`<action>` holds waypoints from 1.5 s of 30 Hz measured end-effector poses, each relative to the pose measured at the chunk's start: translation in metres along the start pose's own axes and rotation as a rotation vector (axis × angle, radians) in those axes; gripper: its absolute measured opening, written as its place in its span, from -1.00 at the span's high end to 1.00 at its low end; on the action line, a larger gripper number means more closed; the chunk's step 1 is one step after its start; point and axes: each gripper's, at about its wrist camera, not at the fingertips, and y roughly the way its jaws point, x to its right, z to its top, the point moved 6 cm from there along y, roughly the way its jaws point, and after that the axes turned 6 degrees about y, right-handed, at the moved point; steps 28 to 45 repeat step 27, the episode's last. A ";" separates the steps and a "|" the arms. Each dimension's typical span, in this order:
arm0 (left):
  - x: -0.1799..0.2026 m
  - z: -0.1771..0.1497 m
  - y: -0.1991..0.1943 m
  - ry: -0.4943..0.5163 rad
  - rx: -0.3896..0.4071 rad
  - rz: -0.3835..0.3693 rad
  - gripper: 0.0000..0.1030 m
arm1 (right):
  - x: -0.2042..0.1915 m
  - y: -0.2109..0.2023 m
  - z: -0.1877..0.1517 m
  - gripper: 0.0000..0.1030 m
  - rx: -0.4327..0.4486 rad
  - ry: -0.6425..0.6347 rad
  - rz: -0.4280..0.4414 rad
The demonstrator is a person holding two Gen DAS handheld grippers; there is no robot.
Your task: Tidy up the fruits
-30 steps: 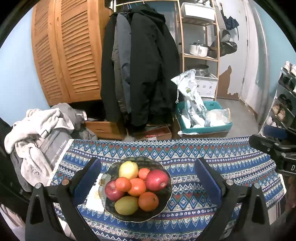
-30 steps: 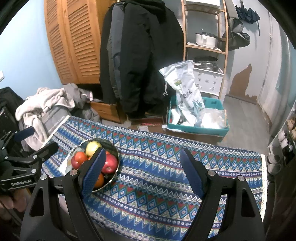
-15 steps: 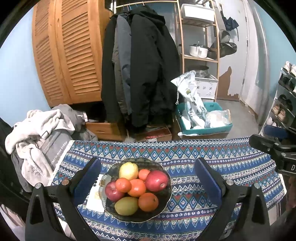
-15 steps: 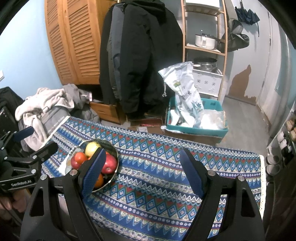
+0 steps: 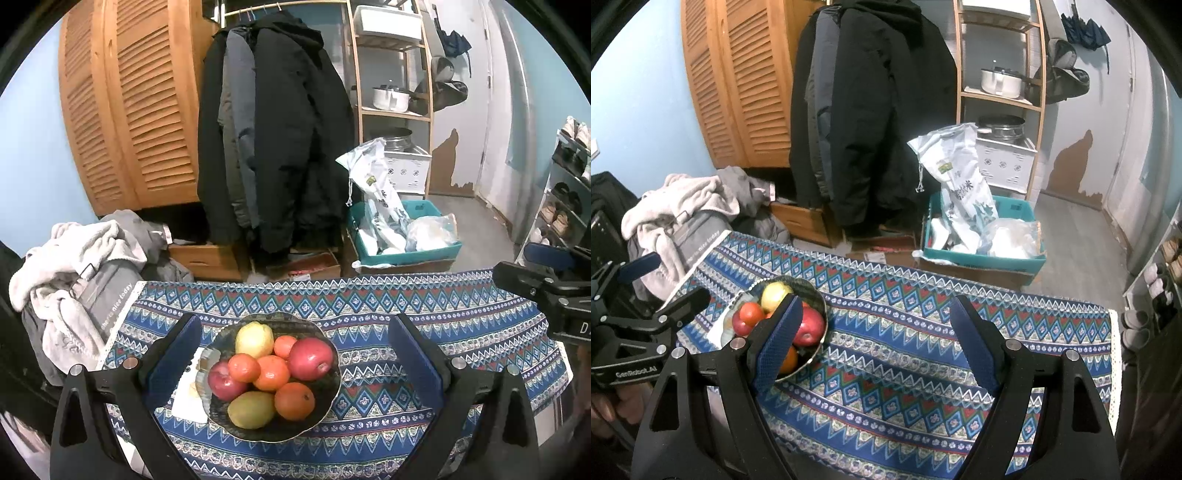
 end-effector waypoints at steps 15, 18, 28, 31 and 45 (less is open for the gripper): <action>0.000 -0.002 0.000 -0.006 -0.005 0.000 -0.98 | -0.001 0.000 0.000 -0.57 0.001 -0.001 0.000; 0.000 -0.001 -0.001 -0.003 0.001 0.002 -0.98 | -0.001 0.000 0.000 -0.57 0.000 -0.002 0.000; -0.002 -0.001 -0.001 -0.021 -0.003 0.000 -0.98 | 0.000 -0.001 0.000 -0.57 -0.001 -0.003 -0.001; -0.002 -0.001 -0.001 -0.021 -0.003 0.000 -0.98 | 0.000 -0.001 0.000 -0.57 -0.001 -0.003 -0.001; -0.002 -0.001 -0.001 -0.021 -0.003 0.000 -0.98 | 0.000 -0.001 0.000 -0.57 -0.001 -0.003 -0.001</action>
